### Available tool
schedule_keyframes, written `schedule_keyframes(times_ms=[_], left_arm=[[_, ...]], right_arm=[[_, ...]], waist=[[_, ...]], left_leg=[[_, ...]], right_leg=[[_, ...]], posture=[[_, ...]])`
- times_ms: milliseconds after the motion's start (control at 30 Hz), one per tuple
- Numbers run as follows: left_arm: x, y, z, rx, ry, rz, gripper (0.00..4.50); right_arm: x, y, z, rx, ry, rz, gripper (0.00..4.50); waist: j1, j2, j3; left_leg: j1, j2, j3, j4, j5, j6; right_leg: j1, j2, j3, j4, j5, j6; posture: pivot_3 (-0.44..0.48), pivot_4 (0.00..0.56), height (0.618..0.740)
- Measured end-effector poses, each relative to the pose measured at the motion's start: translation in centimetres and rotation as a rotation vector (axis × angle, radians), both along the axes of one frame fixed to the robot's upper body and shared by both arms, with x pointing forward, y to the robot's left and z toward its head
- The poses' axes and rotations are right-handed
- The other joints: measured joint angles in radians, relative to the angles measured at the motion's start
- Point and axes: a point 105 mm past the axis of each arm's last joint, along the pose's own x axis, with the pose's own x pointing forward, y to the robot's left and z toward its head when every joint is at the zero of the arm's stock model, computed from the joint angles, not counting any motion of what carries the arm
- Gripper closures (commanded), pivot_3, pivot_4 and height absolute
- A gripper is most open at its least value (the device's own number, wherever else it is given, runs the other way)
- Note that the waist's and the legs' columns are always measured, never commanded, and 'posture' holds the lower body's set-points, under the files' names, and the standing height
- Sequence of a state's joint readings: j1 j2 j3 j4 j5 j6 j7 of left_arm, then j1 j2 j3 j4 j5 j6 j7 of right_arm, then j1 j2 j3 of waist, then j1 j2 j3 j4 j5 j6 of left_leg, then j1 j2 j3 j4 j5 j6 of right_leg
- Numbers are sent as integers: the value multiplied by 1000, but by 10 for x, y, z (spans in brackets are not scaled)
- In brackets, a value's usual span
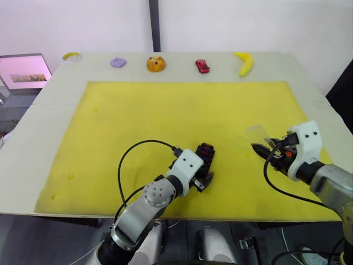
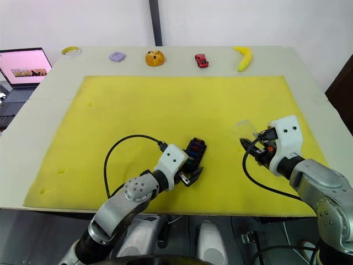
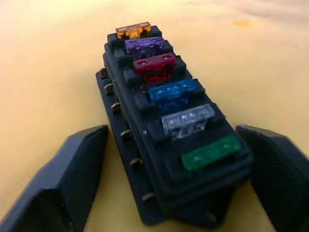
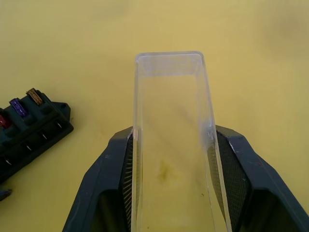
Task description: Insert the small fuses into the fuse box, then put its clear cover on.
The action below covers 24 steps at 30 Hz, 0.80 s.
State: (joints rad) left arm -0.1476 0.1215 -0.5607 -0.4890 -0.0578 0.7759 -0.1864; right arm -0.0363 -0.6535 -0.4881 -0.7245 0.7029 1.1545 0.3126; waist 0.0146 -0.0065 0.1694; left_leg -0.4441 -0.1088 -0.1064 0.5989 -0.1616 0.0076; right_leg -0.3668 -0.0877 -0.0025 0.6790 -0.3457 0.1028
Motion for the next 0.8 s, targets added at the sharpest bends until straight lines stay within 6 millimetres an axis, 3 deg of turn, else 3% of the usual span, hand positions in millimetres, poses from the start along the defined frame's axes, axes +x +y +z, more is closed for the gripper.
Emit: schedule_keyframes(times_ms=[33,67,367,600,800], left_arm=[[0,0,0,4,-4,1,1845],[1,1,0,6,-7,4,1930],[12,23,1,54,-47,-117,1927],[37,62,10,126,-62,-331,1927],[51,70,15,152,-68,-535,1927]], right_arm=[[0,0,0,2,3,0,2791],[0,1,0,4,5,1,2791],[2,2,5,-3,-4,11,2791],[-1,11,14,0,-40,112,2791],[-9,17,22,-38,-58,246,2791]], waist=[[0,0,0],[0,0,0],[-3,0,0],[-1,1,0],[-2,0,0]], left_leg=[[0,0,0,0,0,0],[0,0,0,0,0,0],[0,0,0,-1,0,0],[0,0,0,-1,0,0],[-1,0,0,-1,0,0]], right_leg=[[0,0,0,0,0,0],[0,0,0,0,0,0],[-1,0,0,0,0,0],[-1,0,0,0,0,0],[-1,0,0,-2,0,0]], posture=[[0,150,735],[0,150,735],[0,150,735],[0,150,735],[0,150,735]])
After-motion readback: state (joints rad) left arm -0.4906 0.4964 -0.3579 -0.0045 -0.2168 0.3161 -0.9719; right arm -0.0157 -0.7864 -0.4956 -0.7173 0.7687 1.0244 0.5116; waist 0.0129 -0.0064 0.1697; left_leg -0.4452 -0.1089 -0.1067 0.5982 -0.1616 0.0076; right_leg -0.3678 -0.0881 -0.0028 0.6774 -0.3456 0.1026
